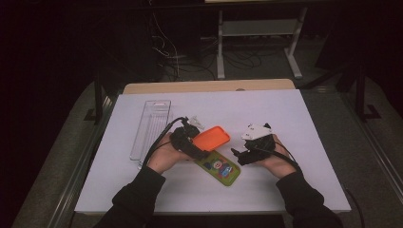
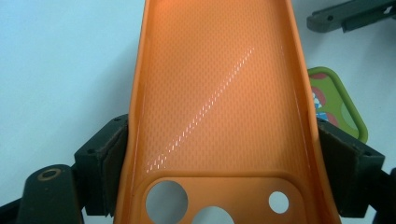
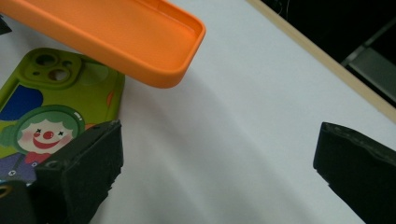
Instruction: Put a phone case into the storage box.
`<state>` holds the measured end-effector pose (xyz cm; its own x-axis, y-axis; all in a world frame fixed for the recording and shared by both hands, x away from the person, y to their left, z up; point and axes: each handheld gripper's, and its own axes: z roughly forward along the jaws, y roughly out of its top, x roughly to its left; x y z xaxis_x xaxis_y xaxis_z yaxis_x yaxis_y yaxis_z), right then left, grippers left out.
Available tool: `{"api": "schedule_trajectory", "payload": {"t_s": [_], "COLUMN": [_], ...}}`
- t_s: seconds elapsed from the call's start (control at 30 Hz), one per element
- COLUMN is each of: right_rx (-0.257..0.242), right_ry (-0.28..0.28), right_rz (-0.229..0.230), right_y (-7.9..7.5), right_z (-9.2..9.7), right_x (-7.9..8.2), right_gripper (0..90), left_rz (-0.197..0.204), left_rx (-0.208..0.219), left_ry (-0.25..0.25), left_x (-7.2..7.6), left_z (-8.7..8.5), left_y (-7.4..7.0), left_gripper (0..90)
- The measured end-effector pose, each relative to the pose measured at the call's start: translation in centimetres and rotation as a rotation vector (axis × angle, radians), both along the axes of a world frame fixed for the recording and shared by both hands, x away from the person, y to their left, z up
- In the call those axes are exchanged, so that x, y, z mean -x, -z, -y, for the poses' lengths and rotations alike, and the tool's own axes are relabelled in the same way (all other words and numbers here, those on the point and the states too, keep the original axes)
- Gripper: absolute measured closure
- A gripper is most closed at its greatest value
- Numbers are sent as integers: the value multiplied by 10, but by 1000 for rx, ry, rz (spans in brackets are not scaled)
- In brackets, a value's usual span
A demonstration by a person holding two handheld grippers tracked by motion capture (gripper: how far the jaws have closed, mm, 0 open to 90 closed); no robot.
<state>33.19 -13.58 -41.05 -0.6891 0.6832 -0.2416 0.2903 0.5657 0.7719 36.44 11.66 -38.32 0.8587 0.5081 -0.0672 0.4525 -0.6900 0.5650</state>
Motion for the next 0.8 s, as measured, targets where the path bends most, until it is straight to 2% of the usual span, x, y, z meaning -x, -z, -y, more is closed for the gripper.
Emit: {"api": "schedule_trajectory", "payload": {"t_s": [0.1,0.17,0.27,0.4,0.43,0.67,0.7,0.8], "right_rx": [13,28,55,72,98,154,195,239], "right_ry": [-26,-26,-42,-49,-59,-71,-88,-92], "right_rz": [41,45,90,110,139,198,227,261], "right_y": [-1,-2,-5,-6,-6,-6,-5,-5], "right_z": [1,1,-1,-2,-3,-7,-8,-10], "right_x": [1,2,4,6,7,11,11,13], "right_gripper": [6,6,6,6,6,6,6,6], "left_rz": [-1,-2,-1,5,2,2,2,2], "left_rx": [6,3,-2,-4,1,-1,-3,-2], "left_ry": [2,4,11,20,17,23,25,24], "left_x": [0,0,1,0,1,1,1,1], "left_z": [0,0,0,0,0,0,1,1], "left_y": [0,0,0,-1,-1,-1,-1,-1], "left_gripper": [156,156,156,156,156,156,156,156]}}
